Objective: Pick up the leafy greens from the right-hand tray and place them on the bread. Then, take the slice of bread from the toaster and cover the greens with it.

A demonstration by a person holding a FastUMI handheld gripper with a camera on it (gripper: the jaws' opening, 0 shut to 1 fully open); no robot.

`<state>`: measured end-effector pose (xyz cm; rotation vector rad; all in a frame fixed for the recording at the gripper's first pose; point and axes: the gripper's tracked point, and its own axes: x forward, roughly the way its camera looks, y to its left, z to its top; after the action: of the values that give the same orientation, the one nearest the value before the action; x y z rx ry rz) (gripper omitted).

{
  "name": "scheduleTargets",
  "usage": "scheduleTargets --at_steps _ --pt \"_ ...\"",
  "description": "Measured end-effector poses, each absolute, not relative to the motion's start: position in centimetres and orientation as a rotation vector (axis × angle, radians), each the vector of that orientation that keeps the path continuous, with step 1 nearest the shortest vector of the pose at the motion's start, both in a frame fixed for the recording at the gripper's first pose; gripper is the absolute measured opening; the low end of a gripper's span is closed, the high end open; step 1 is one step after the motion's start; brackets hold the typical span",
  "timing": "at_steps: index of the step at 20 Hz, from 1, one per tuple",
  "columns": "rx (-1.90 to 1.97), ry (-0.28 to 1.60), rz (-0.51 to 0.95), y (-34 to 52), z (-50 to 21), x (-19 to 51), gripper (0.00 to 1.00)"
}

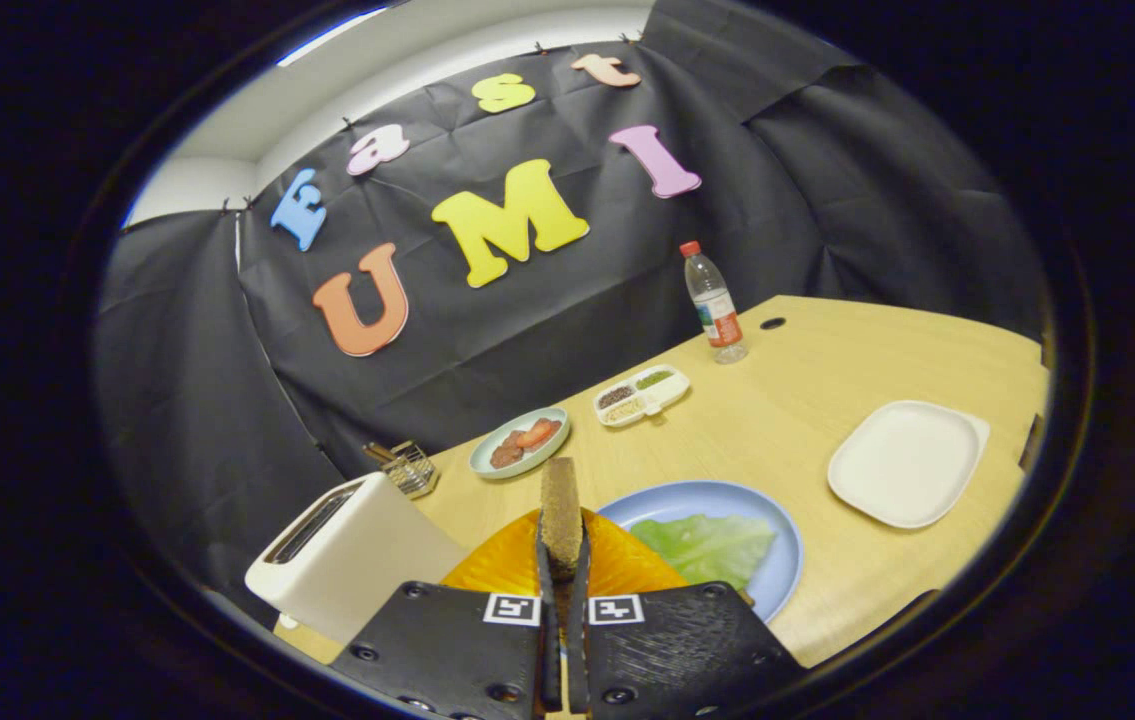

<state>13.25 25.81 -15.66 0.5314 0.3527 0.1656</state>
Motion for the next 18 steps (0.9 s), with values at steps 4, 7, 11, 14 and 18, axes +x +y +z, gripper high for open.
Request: scheduleTargets --at_steps 4,7,11,14,18 --pt "0.540 0.374 0.137 23.6 -17.2 13.4 0.07" --pt "0.529 0.400 0.135 22.7 -18.2 13.3 0.13" --pt "0.499 0.440 0.128 22.0 -19.6 13.3 0.23" --pt "0.482 0.474 0.130 21.6 -20.5 13.3 0.39" --pt "0.452 0.479 0.121 20.7 -20.6 13.2 0.60"
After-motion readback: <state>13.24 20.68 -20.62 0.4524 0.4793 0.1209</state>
